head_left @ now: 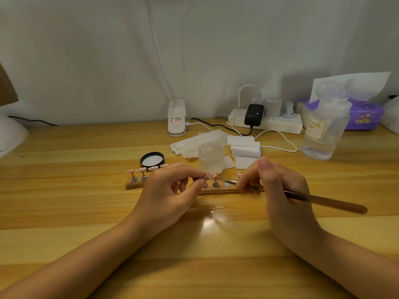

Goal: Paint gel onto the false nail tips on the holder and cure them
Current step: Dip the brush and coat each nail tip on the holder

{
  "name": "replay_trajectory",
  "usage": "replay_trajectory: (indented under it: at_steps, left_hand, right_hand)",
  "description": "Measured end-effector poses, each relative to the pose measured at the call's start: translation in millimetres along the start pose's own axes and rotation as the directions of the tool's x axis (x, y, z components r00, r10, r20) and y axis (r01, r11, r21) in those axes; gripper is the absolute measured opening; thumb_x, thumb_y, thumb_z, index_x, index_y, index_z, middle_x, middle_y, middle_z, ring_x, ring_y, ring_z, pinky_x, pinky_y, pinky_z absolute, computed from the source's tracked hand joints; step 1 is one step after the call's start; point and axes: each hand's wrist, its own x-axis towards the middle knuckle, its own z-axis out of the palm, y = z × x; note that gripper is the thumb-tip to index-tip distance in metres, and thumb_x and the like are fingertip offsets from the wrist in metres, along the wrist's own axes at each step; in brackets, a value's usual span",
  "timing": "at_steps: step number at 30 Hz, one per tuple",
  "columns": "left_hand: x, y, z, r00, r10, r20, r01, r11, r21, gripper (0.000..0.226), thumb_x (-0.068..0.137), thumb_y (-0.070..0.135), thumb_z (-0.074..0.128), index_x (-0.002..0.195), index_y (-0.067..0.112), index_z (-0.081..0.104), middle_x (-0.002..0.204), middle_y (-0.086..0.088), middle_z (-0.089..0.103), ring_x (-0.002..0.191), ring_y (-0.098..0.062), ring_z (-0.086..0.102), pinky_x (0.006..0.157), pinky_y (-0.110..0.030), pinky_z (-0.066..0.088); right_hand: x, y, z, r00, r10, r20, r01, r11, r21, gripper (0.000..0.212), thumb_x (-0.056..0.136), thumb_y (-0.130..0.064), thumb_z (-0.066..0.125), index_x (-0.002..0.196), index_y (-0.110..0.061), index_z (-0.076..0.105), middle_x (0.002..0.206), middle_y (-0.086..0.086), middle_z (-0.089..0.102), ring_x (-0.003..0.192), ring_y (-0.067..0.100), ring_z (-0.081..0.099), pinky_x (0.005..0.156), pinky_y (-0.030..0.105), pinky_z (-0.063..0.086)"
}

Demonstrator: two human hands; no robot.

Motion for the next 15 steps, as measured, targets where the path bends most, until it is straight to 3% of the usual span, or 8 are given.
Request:
replay_trajectory:
  at_steps: [2, 5, 9, 12, 15]
  left_hand:
    - [0.8, 1.0, 0.3, 1.000, 0.006, 0.000, -0.006, 1.000, 0.001, 0.016, 0.077, 0.016, 0.064, 0.089, 0.024, 0.070, 0.076, 0.004, 0.068, 0.059, -0.024, 0.050, 0.050, -0.039, 0.039]
    - [1.3, 2.3, 0.9, 1.000, 0.004, -0.001, -0.004, 1.000, -0.005, 0.017, 0.079, 0.011, 0.068, 0.088, 0.025, 0.070, 0.078, 0.008, 0.068, 0.061, -0.023, 0.052, 0.051, -0.039, 0.040]
    - [1.4, 1.3, 1.0, 1.000, -0.005, -0.008, 0.005, 1.000, 0.011, 0.021, 0.078, 0.000, 0.068, 0.088, 0.018, 0.072, 0.079, 0.008, 0.069, 0.063, -0.021, 0.054, 0.051, -0.038, 0.039]
    - [1.3, 1.9, 0.7, 1.000, 0.009, -0.013, -0.009, 1.000, 0.002, 0.022, 0.078, 0.003, 0.068, 0.088, 0.023, 0.071, 0.079, 0.008, 0.070, 0.066, -0.019, 0.057, 0.052, -0.042, 0.040]
    - [1.5, 3.0, 0.1, 0.999, 0.033, -0.015, -0.033, 0.999, -0.017, 0.019, 0.080, 0.016, 0.068, 0.089, 0.032, 0.068, 0.085, 0.011, 0.070, 0.068, -0.018, 0.060, 0.051, -0.046, 0.039]
  right_hand:
    - [1.5, -1.0, 0.6, 0.999, -0.043, 0.022, 0.045, 0.996, -0.077, 0.034, 0.093, -0.036, 0.034, 0.071, -0.030, 0.059, 0.069, -0.009, 0.064, 0.073, 0.002, 0.060, 0.073, 0.020, 0.045]
    - [3.1, -2.2, 2.3, 0.996, -0.063, 0.062, 0.069, 0.992, -0.106, 0.033, 0.091, -0.038, 0.034, 0.073, -0.028, 0.061, 0.071, -0.016, 0.062, 0.076, -0.003, 0.060, 0.072, 0.012, 0.043]
    - [-0.9, -0.1, 0.4, 0.999, 0.024, 0.028, -0.025, 0.999, 0.025, 0.042, 0.090, -0.037, 0.036, 0.059, -0.024, 0.061, 0.061, 0.001, 0.062, 0.060, 0.000, 0.058, 0.065, 0.010, 0.040]
    - [-1.2, -0.9, 0.1, 0.999, -0.035, 0.002, 0.034, 0.999, 0.013, 0.041, 0.092, -0.031, 0.033, 0.063, -0.023, 0.061, 0.055, -0.006, 0.059, 0.063, -0.001, 0.058, 0.065, 0.008, 0.040]
    - [1.4, -2.2, 1.7, 0.997, -0.064, 0.042, 0.066, 0.997, -0.041, 0.036, 0.092, -0.037, 0.034, 0.073, -0.026, 0.062, 0.071, -0.011, 0.064, 0.074, -0.001, 0.061, 0.069, 0.010, 0.045]
